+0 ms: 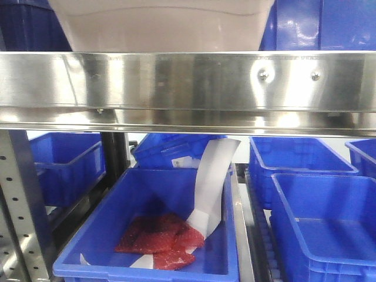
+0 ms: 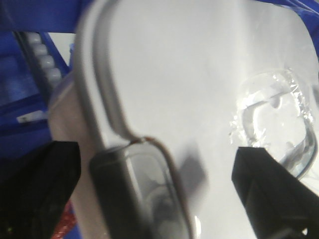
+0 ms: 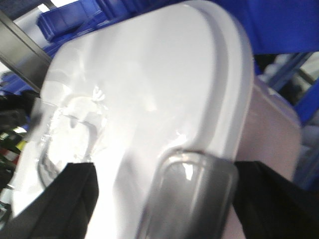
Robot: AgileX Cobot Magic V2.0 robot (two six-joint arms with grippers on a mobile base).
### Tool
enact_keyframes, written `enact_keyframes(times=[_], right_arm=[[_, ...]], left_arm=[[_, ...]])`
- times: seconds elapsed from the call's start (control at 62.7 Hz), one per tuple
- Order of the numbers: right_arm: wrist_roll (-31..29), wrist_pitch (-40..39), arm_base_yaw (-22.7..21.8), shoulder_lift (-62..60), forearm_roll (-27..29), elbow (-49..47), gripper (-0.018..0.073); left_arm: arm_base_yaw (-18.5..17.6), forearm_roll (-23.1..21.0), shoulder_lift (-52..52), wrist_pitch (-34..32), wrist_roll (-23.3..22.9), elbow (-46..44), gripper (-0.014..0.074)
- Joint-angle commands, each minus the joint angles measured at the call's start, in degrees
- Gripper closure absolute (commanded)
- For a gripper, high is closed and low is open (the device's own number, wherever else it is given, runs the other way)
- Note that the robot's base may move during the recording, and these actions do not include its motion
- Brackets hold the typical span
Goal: Grab white bin and place on right shelf
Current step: 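Push the bin forward onto the upper roller shelf with both grippers, then open both grippers and pull them back from the bin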
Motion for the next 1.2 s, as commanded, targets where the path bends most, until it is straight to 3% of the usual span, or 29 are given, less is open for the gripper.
enact_keyframes(times=[0.0, 0.191, 0.447, 0.574, 0.686, 0.893, 0.973, 1.037, 1.181], right_arm=[[-0.4, -1.6, -0.9, -3.4, 0.4, -2.4, -0.0074], [-0.6, -5.2, -1.1, -3.4, -7.1, -2.4, -0.0074], [-0.6, -6.2, -1.1, -5.2, -10.2, -2.4, -0.0074], [-0.6, -6.0, -1.2, -7.8, -10.4, -2.4, -0.0066], [-0.6, -5.5, -1.2, -10.8, -10.4, -2.4, 0.0054], [-0.6, -5.4, -1.2, -17.1, -11.6, -2.4, 0.0502], [-0.2, -5.2, -1.2, -19.2, -11.8, -2.3, 0.0491], [1.2, -4.7, -1.2, -20.8, -13.1, -2.1, 0.0491], [10.2, -5.0, -1.2, -25.3, -22.5, 1.3, 0.0491]], left_arm=[[0.3, -0.8, -3.0, -2.5, 0.3, -2.0, 0.0081], [0.3, 5.6, -3.1, -2.6, 0.3, -2.0, 0.0082], [0.3, 6.7, -4.3, -1.8, 0.2, -2.0, 0.009], [0.3, 6.7, -6.5, 0.9, 0.1, -2.0, 0.0209], [0.3, 6.7, -8.5, 4.1, 0.1, -2.0, 0.0373], [0.3, 7.2, -12.0, 10.1, 0.1, -2.0, 0.0731], [0.3, 8.8, -12.8, 11.4, -0.5, -2.0, 0.0713], [0.3, 11.8, -13.6, 11.8, -3.6, -2.0, 0.0713], [0.3, 22.0, -15.5, 13.9, -10.7, -2.0, 0.0713]])
